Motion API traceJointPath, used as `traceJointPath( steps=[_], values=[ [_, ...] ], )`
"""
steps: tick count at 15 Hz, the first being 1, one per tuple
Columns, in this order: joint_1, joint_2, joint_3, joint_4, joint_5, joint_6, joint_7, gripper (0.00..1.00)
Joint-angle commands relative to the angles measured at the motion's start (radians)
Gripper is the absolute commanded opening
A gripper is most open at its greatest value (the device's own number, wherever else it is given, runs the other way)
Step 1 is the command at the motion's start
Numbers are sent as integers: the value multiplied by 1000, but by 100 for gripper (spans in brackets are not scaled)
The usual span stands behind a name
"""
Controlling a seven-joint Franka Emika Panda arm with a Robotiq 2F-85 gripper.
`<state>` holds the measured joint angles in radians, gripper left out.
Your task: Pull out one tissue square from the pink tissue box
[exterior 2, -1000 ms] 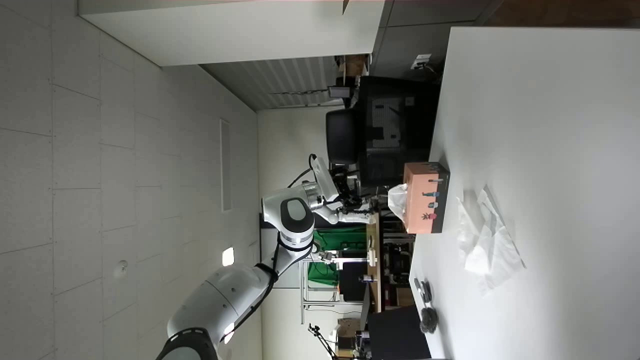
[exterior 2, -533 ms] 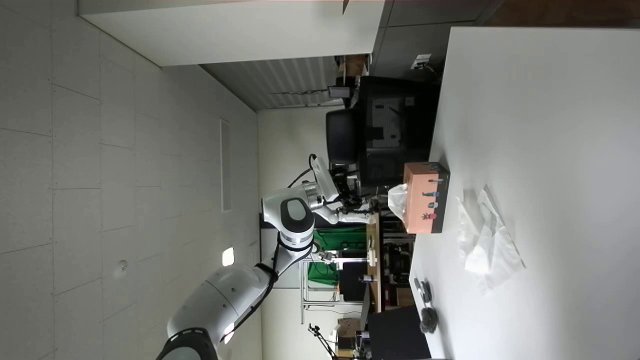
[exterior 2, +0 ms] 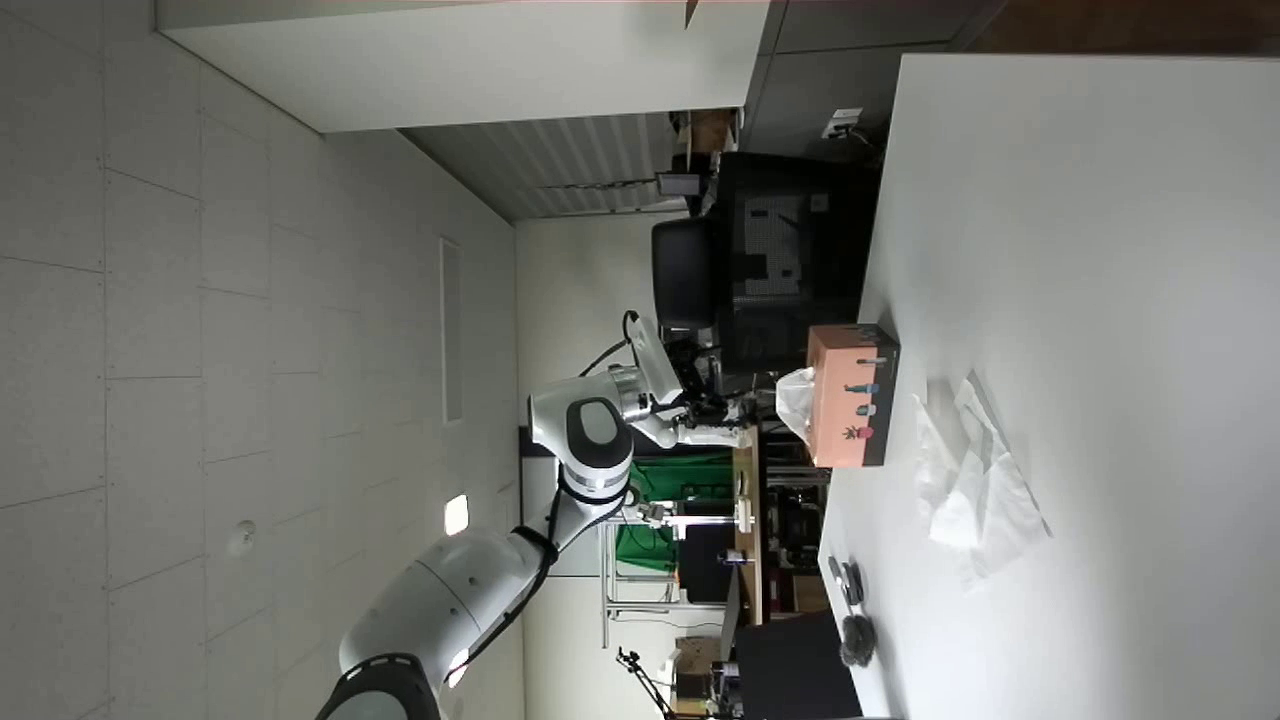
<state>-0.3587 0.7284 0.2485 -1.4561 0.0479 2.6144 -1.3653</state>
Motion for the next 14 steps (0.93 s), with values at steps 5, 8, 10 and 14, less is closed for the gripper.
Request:
traceJointPath(
  steps=[5, 8, 10, 14],
  values=[
    [-65, 112, 146, 83, 190, -66, -398, 100],
    [-44, 148, 127, 117, 213, -98, -487, 100],
    [-35, 167, 119, 132, 211, -93, -541, 100],
    [-31, 206, 131, 152, 224, -44, -644, 100]
  ],
)
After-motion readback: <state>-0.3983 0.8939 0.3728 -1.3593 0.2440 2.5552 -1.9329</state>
